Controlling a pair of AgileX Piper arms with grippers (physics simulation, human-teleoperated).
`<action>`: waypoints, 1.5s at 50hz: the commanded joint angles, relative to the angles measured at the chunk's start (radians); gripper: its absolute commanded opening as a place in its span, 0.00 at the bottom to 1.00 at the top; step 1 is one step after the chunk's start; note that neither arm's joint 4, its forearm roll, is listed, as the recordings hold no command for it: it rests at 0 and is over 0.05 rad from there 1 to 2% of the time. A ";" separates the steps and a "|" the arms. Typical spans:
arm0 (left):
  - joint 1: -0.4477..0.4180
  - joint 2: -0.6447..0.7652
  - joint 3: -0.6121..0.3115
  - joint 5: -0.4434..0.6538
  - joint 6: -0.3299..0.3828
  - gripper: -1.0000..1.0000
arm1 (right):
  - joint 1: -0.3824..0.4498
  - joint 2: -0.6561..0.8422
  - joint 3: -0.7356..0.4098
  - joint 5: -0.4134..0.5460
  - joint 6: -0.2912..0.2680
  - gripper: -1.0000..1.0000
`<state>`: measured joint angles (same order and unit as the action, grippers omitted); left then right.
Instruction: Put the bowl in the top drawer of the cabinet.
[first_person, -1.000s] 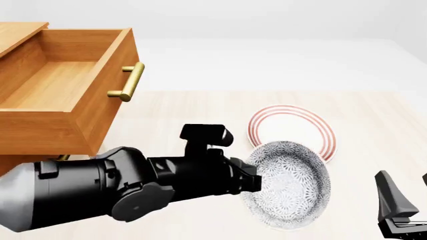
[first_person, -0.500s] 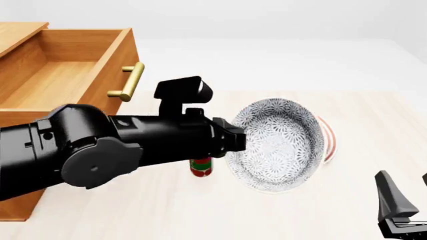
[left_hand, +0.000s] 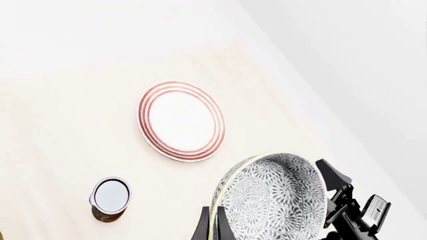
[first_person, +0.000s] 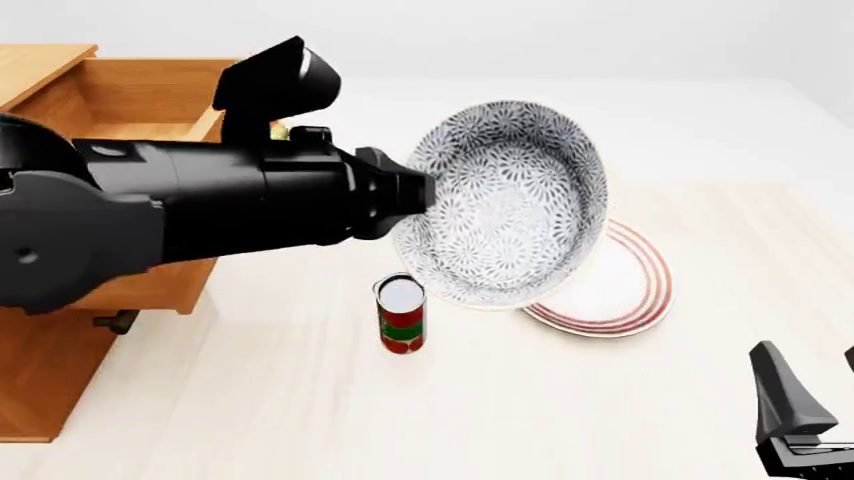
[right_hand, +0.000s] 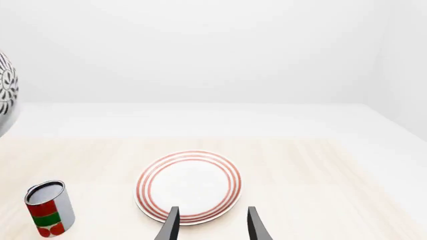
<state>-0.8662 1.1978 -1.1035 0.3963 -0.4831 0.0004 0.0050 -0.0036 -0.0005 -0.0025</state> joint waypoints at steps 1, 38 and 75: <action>0.044 -0.061 -0.053 0.062 0.027 0.00 | 0.000 0.000 0.000 0.000 0.000 1.00; 0.202 -0.144 -0.295 0.327 0.146 0.00 | 0.000 0.000 0.000 0.000 0.000 1.00; 0.514 -0.156 -0.293 0.333 0.167 0.00 | 0.000 0.000 0.000 0.000 0.000 1.00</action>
<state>-0.4267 1.0423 -1.3886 0.7332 -0.3178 0.0001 0.0051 -0.0036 -0.0004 -0.0022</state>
